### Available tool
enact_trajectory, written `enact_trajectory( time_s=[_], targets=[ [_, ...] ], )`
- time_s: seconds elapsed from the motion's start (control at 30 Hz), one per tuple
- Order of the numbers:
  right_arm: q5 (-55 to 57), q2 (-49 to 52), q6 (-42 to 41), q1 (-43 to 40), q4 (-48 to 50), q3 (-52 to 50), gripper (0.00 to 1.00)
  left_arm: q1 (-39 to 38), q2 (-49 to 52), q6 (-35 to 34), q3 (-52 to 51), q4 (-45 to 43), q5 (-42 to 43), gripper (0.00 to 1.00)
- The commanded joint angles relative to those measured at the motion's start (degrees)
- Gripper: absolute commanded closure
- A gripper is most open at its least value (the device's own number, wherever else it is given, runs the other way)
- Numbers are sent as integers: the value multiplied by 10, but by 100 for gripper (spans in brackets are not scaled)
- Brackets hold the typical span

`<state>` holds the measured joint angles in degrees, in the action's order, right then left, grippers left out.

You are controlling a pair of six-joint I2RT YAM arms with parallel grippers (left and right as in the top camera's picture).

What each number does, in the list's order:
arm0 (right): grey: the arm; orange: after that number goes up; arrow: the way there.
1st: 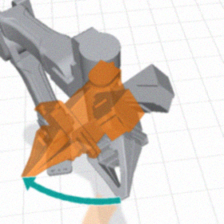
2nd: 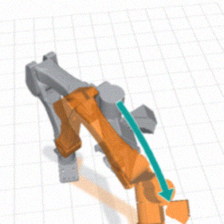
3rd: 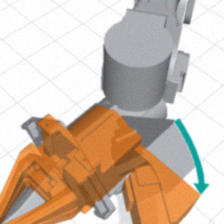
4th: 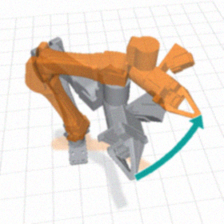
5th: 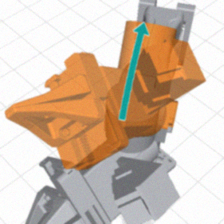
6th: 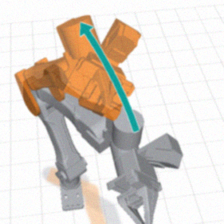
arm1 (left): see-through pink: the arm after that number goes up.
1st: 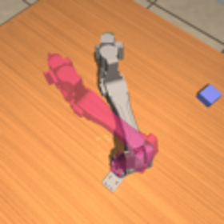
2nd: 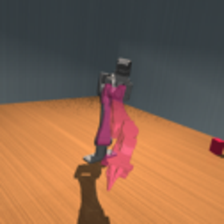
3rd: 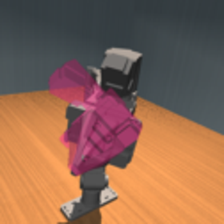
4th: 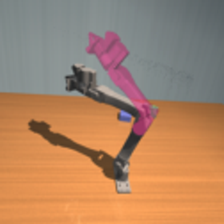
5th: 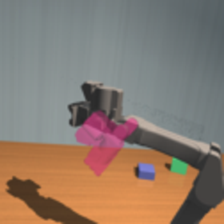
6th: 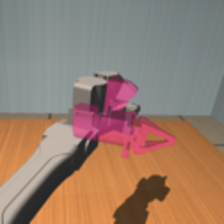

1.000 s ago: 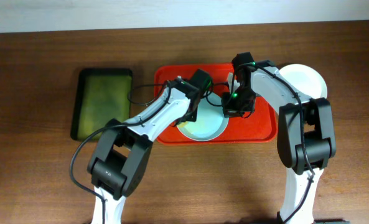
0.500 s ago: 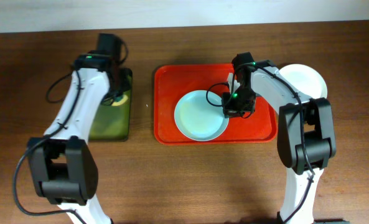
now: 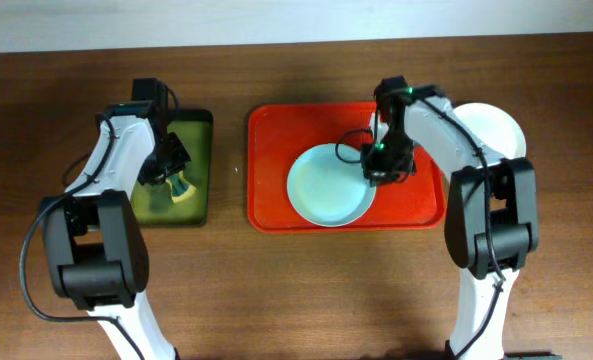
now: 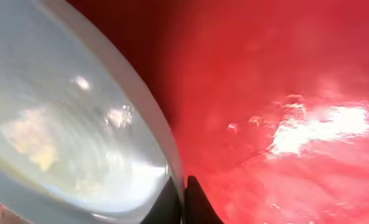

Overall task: Clean dirty plates on tray and stack at the side
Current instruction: 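Return the sponge to the black tray and release it with the left gripper, then lift the blue plate with the right gripper and stack it on the plates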

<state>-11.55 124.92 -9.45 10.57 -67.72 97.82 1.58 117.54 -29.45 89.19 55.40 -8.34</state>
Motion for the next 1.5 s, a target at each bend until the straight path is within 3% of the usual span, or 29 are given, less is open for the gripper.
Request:
enact_trajectory(
  time_s=[0.0,0.1,0.2,0.47,0.67,0.8,0.87,0.97,1.1,1.23,1.3,1.47],
  targets=[
    [115,-24,2,19,-52,97,96,14,-26,-1,40,12,65,64],
    [251,-26,1,64,-134,213,96,28,-61,-1,51,12,101,42],
    [382,-26,1,122,-172,293,96,32,-70,-1,51,20,101,1],
    [806,-25,34,298,-143,335,96,32,-70,-1,50,34,101,1],
    [885,-25,273,376,-49,335,96,32,-70,-1,50,34,101,1],
    [917,-25,300,401,-31,335,96,32,-70,-1,50,34,101,1],
    [883,-25,298,397,-34,335,96,32,-70,-1,50,34,101,1],
    [728,-25,244,335,-36,335,96,32,-70,-1,50,34,101,1],
    [294,-24,138,139,-59,333,96,32,-70,-1,50,34,101,1],
    [-5,-21,117,-40,-85,333,96,32,-70,-1,50,34,101,1],
    [-68,-14,117,-145,-106,331,96,32,-70,-1,50,34,101,1],
    [-69,-9,116,-330,-90,265,96,32,-70,-1,50,34,101,0]
  ],
)
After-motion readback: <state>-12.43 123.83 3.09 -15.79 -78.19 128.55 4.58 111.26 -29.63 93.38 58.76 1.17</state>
